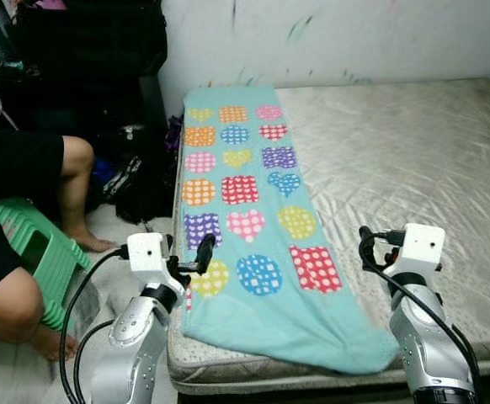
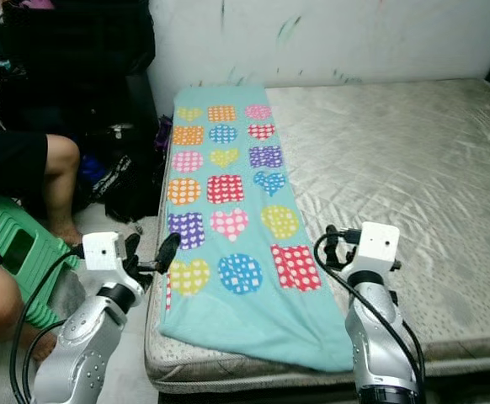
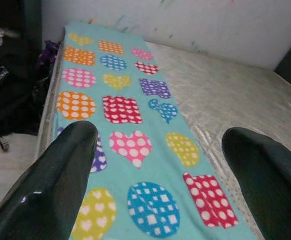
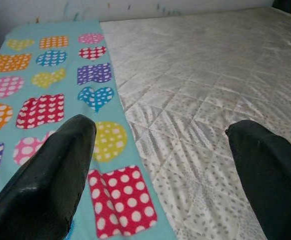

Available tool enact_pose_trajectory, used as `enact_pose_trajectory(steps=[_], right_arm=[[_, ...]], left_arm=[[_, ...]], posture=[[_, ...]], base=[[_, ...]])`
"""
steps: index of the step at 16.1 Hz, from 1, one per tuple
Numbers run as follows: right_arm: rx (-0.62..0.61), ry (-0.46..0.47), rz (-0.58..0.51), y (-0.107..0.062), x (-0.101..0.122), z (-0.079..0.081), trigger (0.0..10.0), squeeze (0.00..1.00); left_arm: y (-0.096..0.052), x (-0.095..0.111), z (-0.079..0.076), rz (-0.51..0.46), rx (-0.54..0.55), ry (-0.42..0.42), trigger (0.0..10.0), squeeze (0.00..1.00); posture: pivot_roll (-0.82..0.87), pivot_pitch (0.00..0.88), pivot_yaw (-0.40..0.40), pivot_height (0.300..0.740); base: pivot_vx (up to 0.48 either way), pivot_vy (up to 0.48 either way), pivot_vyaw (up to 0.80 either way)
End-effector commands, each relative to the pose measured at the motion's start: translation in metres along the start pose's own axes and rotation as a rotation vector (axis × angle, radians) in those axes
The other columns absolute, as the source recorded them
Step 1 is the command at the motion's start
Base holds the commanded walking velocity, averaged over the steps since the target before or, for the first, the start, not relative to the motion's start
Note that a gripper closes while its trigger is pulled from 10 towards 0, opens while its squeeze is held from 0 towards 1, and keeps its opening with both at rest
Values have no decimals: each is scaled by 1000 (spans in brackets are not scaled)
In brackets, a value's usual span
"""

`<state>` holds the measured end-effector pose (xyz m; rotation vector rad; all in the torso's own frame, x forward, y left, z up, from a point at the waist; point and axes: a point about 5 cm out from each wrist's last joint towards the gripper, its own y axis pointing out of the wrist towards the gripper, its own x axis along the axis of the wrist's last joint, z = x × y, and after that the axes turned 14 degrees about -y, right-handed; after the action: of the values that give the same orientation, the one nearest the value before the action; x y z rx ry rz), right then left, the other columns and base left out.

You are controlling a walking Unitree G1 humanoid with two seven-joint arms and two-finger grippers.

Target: Clean up the room

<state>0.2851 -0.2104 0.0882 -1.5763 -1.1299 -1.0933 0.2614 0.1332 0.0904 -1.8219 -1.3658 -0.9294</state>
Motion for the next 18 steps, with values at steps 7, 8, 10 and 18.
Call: enact_pose_trajectory(steps=[7,8,10,18], right_arm=[[-6,3,1,0,-1,-1,10000,0],[-6,1,2,0,-2,-1,10000,0],[-11,-5,3,0,-3,-2,10000,0],[-6,-12,7,0,-3,-2,10000,0]], left_arm=[[-1,4,3,-10,15,11,10000,0],[-1,4,4,-12,21,8,10000,0],[-2,4,4,-12,37,3,10000,0],[-2,3,1,-13,8,-1,10000,0]], posture=[[-96,0,39,740],[-96,0,39,740],[-94,0,38,740],[-96,0,35,740]], base=[[75,0,0],[0,0,0],[0,0,0],[0,0,-534]])
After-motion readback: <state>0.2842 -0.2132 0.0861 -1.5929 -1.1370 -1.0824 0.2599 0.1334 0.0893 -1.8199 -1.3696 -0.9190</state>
